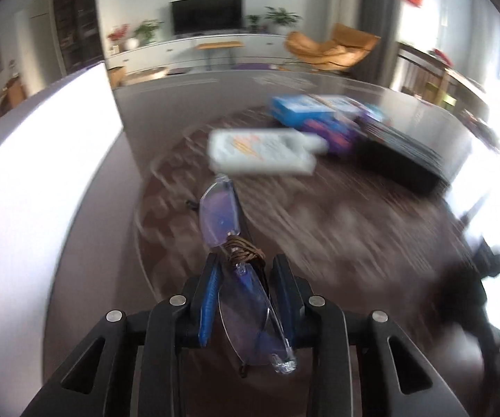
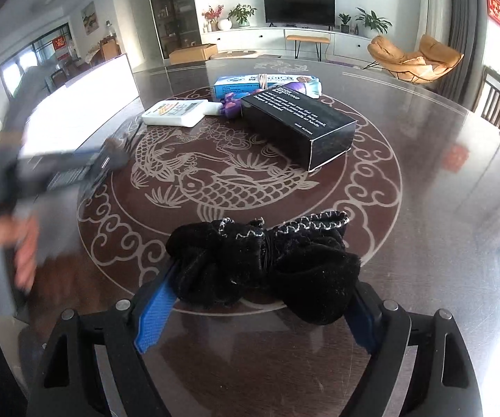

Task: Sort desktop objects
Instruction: 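Grasp the eyeglasses by the bridge with the left tool while the right tool lifts the black item, then hold the eyeglasses in the left tool and the black item in the right tool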

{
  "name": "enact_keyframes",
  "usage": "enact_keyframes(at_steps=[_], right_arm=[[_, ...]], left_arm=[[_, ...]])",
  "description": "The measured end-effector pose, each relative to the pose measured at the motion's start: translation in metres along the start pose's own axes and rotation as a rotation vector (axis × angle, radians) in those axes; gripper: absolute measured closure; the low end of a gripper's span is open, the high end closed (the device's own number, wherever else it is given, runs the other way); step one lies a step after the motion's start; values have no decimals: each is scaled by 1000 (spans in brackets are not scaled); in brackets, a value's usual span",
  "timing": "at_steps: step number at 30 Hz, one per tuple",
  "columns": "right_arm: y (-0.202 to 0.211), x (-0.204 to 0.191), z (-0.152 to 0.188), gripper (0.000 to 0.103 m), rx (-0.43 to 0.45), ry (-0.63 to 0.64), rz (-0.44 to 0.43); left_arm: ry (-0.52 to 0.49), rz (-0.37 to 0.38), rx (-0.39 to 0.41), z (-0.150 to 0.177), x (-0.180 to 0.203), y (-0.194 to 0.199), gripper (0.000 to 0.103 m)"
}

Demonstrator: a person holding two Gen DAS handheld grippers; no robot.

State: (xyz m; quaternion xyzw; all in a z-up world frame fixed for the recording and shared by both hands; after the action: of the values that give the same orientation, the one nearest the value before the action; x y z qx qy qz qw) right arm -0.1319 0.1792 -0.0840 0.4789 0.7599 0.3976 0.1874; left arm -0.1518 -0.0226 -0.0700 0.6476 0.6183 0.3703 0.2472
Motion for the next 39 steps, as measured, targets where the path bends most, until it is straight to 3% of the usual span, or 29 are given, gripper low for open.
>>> enact_keyframes(at_steps=[2, 4, 5, 6, 7, 13, 39], right_arm=[[-1, -1, 0, 17, -1, 2, 3], [-1, -1, 0, 17, -2, 4, 4], [-1, -1, -1, 17, -3, 4, 4], [-1, -1, -1, 17, -3, 4, 4], [-2, -2, -1, 17, -4, 5, 6], [-5, -6, -2, 13, -24, 27, 29], [-7, -9, -1, 8, -42, 53, 37]], left_arm=[[-14, -1, -1, 17, 9, 13, 72], [-16, -21, 1, 20, 13, 15, 61], [-7, -41, 0, 20, 13, 13, 38], [7, -60, -14, 18, 11, 11, 9], [28, -75, -38, 14, 9, 5, 1], [95, -111, -34, -5, 3, -4, 0], [100, -103, -35, -3, 3, -5, 0]])
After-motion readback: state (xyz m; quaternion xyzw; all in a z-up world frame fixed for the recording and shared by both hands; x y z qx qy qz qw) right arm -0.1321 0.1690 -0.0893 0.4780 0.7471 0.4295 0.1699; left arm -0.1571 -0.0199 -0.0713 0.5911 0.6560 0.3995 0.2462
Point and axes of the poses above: each gripper's, at about its wrist camera, not at the fingertips, and y roughly against the way its jaws point, x to its right, z to its underside, the point moved 1 cm from there along -y, roughly the way its jaws point, and after that the axes turned 15 degrees about y, right-handed, at the moved point
